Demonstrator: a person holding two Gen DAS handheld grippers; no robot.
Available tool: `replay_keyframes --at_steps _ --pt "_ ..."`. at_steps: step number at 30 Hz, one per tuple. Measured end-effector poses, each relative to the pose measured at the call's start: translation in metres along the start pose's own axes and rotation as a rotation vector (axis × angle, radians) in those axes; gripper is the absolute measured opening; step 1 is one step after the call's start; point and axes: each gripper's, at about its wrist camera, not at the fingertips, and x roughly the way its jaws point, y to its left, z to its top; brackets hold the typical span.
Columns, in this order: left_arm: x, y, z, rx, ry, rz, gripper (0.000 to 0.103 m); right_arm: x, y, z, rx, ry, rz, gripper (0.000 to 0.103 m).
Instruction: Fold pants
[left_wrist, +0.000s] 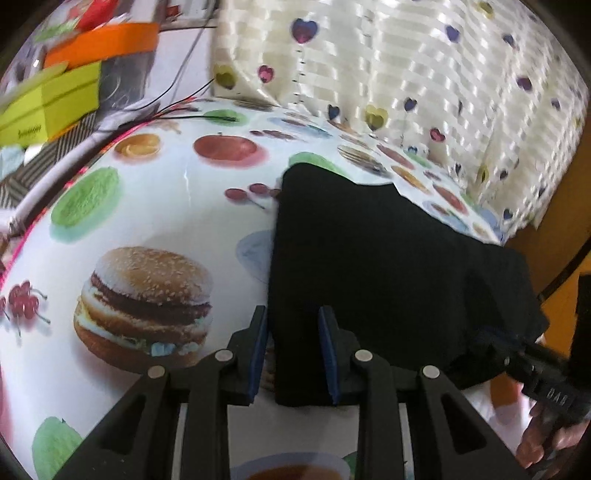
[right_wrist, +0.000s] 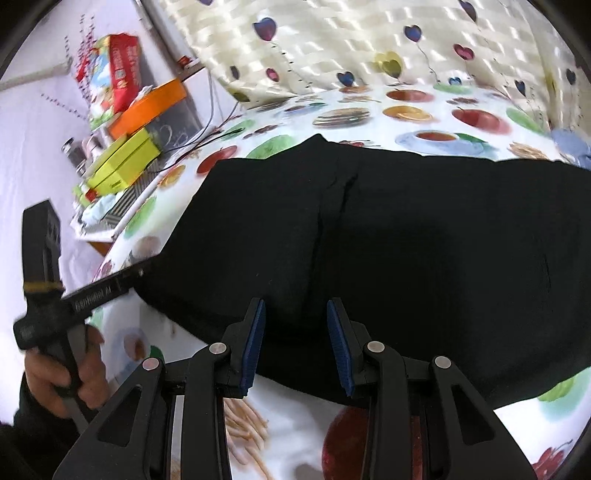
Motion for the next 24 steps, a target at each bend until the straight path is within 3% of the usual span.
replay_keyframes --at_steps 8,9,10,17,20,21,24 --pt "0.001 -0.007 0.001 0.029 0.004 0.028 0.03 0.004 0.007 0.005 -0.001 -0.013 -0.055 0.036" --pt "0.002 -0.008 0.002 0.031 0.004 0.031 0.03 0.004 0.011 0.005 -0.016 -0.011 -0.052 0.031" --pt "0.002 -0.008 0.002 0.032 0.004 0.032 0.03 0.006 0.012 0.004 -0.021 -0.001 -0.044 0.007" --pt "0.0 -0.002 0.001 0.027 0.007 -0.003 0.028 -0.02 0.007 0.001 0.032 -0.049 0.051 0.007" --pt "0.0 -0.002 0.0 0.026 0.008 -0.012 0.028 -0.004 -0.004 -0.007 0.08 0.034 0.067 0.008" --pt "0.0 -0.002 0.0 0.026 0.01 -0.015 0.028 -0.004 -0.007 -0.009 0.093 0.024 0.087 0.008" --pt "-0.002 0.004 0.001 0.003 0.02 -0.044 0.029 -0.014 -0.008 -0.006 0.081 -0.001 0.06 0.018"
